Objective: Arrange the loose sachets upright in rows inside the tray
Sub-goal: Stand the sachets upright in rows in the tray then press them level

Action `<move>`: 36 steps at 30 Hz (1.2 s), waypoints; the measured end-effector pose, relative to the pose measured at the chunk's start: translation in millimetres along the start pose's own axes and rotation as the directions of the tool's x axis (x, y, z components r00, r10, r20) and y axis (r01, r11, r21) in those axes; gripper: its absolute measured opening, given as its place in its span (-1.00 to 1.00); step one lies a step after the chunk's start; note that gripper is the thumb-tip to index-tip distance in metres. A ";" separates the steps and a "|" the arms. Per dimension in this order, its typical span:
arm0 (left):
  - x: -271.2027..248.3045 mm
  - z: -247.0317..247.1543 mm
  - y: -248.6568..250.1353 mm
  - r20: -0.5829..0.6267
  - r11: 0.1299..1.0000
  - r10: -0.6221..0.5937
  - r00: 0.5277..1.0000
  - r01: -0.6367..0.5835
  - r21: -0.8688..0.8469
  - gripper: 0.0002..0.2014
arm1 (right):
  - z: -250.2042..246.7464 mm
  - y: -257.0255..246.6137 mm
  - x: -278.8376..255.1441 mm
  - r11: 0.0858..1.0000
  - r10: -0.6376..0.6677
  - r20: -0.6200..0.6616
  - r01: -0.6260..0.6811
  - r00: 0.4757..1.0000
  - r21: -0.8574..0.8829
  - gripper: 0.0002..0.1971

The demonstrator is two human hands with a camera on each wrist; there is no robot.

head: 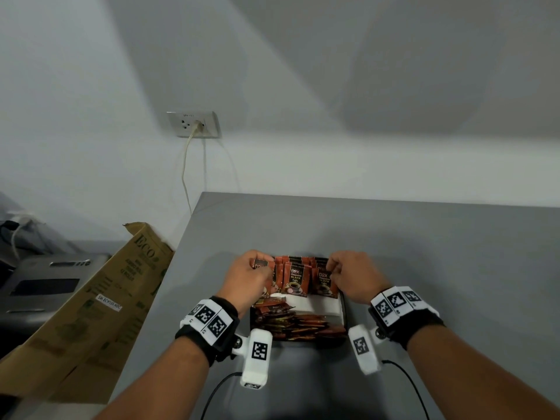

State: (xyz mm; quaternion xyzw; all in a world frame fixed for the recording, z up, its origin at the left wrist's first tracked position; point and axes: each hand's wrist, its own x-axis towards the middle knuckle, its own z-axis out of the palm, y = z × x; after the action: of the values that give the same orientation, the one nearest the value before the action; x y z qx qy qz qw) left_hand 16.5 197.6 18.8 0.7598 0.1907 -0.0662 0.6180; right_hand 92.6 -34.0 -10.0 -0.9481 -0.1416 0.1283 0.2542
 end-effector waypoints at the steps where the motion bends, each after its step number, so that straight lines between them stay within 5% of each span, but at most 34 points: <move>1: -1.1 -0.8 0.2 -0.002 1.000 0.000 1.000 0.000 0.013 -0.72 | 3.4 1.6 1.3 1.000 0.011 -0.007 -0.011 1.000 -0.006 -0.75; 13: -0.3 2.1 -0.3 0.010 0.999 0.041 0.999 -0.041 0.024 -0.82 | 12.7 1.8 -0.5 0.999 -0.025 -0.117 0.021 0.993 -0.036 -0.92; 17: -3.3 7.0 4.6 0.051 0.993 0.111 0.992 -0.113 0.041 -0.78 | -4.9 -16.7 -11.5 0.983 -0.094 -0.209 0.124 0.973 0.133 -0.85; 20: -3.4 16.6 10.6 0.124 0.987 0.151 0.981 -0.156 0.033 -0.71 | -15.1 -46.2 -19.4 0.928 -0.157 -0.071 0.172 0.985 0.332 -0.81; 23: -0.2 20.4 13.0 0.119 0.985 0.165 0.979 -0.170 0.034 -0.67 | -16.2 -57.2 -16.9 0.942 -0.189 -0.063 0.199 0.980 0.272 -0.86; 29: 3.0 -7.1 0.3 -0.092 0.995 0.062 0.994 -0.054 0.086 -0.78 | -17.4 -28.4 -4.6 0.994 -0.071 0.007 0.070 0.997 0.081 -0.77; 36: -3.8 -16.9 -9.1 -0.032 0.978 0.039 0.999 -0.032 0.204 -0.79 | 8.4 -7.2 -8.6 0.998 0.031 0.065 -0.028 0.997 -0.049 -0.76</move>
State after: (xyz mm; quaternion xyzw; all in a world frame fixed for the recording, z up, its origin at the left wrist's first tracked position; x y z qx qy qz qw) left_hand 7.4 214.6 15.6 0.8234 0.1803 -0.0608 0.5345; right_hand 80.5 -27.2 -11.9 -0.9512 -0.1388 0.1598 0.2247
